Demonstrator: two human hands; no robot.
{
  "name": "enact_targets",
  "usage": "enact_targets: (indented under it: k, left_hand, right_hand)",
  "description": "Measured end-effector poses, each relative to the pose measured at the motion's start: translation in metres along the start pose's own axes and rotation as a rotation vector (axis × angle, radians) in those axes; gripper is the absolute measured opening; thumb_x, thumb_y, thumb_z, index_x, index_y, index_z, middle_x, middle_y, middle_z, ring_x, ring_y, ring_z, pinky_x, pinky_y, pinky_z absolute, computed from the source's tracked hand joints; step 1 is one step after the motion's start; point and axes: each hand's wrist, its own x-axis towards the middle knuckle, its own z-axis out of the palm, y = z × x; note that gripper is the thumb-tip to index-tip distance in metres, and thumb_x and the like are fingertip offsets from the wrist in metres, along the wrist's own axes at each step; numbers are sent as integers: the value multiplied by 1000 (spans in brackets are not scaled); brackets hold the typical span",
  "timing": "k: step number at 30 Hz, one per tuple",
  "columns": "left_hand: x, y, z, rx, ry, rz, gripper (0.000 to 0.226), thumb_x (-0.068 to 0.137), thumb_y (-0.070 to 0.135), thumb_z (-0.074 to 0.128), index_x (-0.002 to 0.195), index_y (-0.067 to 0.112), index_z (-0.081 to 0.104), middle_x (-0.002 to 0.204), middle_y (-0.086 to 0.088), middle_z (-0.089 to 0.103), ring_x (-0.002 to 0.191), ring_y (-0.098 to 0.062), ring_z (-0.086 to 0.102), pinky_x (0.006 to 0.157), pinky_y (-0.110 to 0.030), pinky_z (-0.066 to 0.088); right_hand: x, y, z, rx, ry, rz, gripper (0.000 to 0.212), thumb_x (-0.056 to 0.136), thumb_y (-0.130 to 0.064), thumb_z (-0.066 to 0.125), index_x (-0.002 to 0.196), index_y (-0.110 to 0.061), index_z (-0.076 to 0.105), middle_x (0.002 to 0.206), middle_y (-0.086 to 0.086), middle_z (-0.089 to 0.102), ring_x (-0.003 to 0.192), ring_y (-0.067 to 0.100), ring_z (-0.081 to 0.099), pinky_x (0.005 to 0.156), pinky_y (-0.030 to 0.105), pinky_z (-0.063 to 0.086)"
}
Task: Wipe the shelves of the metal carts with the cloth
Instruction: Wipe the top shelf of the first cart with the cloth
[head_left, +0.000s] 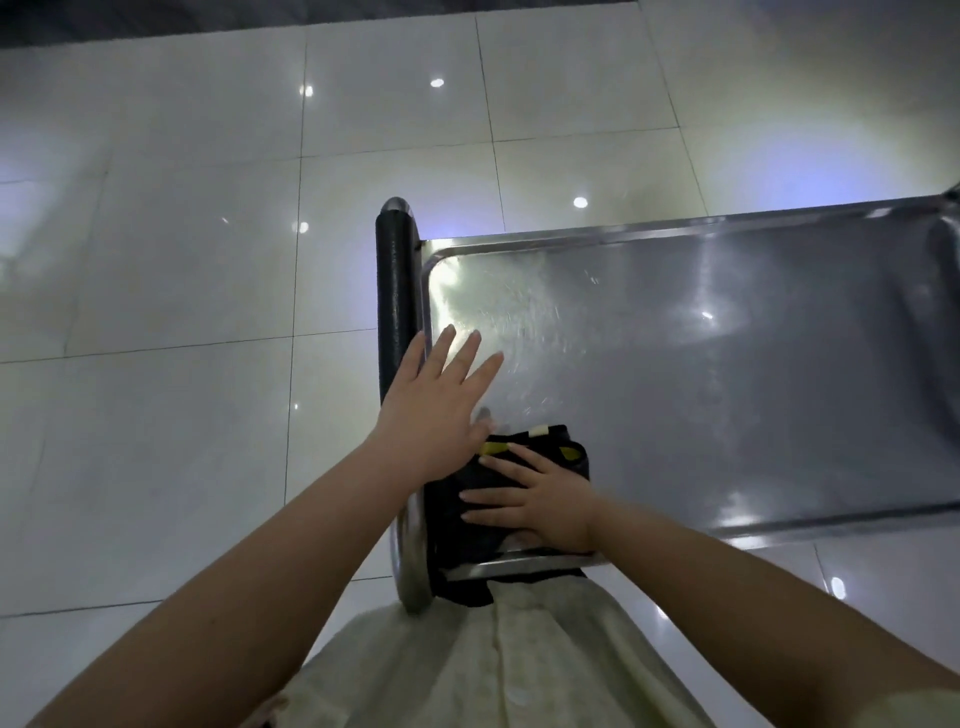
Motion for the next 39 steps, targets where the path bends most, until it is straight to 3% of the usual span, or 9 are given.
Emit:
enact_targets:
  k: [3,9,12,14,18,22,27,33,39]
  left_hand:
    - [34,-11,-13,-17,4,-78,66,95,55,31,152,30,12,161,-3,7,148,-27,-4,116,-57,-9]
    - [107,-19,-12,-45,41,-138,58,94,47,39,148,27,28,160,-6,16,148,-29,-2,116,-54,-11]
    - [139,-6,0,-180,7,-183,59,97,42,37,151,26,19,161,-4,10,148,-27,-3,119,-50,-7]
    - [153,-2,16,-277,-50,-284,62,100,42,32,153,26,6,162,-4,1,148,-27,-7,120,-47,-5]
    - [163,5,52,-322,-131,-415,66,100,52,22,151,31,-14,160,-2,-17,146,-30,-17,119,-50,-4]
    - [162,10,79,-291,-103,-411,64,97,58,11,150,33,-17,158,1,-23,144,-30,-22,117,-54,-7]
    - [161,7,90,-259,-67,-411,64,92,60,-1,148,35,-20,158,0,-23,145,-30,-22,117,-54,-9]
    - [155,11,91,-222,-1,-414,62,96,56,4,151,33,-13,160,-2,-17,146,-29,-17,117,-53,-7]
    - [144,16,91,-247,14,-381,60,96,60,12,150,42,-7,161,-3,-13,146,-30,-16,117,-56,-5]
  right_hand:
    - [16,36,-11,14,19,40,58,97,-43,47,150,-39,22,156,-12,27,147,32,12,116,53,-2]
    - [64,143,-40,42,-27,173,54,96,-50,24,144,-30,41,145,1,49,143,36,26,116,59,16]
    - [87,195,-56,46,-39,291,74,86,-50,7,149,-22,35,154,3,36,149,29,7,119,52,-1]
    - [91,226,-61,20,-27,319,75,85,-51,1,152,-27,24,159,-5,22,149,25,-3,119,49,-7]
    - [66,278,-58,68,49,384,56,96,-56,21,150,-39,28,156,-12,27,147,30,16,119,49,4]
    - [28,305,-50,76,115,508,55,97,-54,25,147,-36,35,154,-8,35,144,35,23,116,48,1]
    - [6,285,-38,106,106,591,56,96,-53,23,148,-35,32,154,-9,33,145,36,21,116,55,8]
    - [-69,174,-5,124,48,304,54,101,-54,18,151,-36,21,156,-11,26,146,37,16,114,58,12]
    - [-114,101,11,65,-41,0,61,98,-48,43,153,-37,17,158,-11,22,146,38,11,114,60,2]
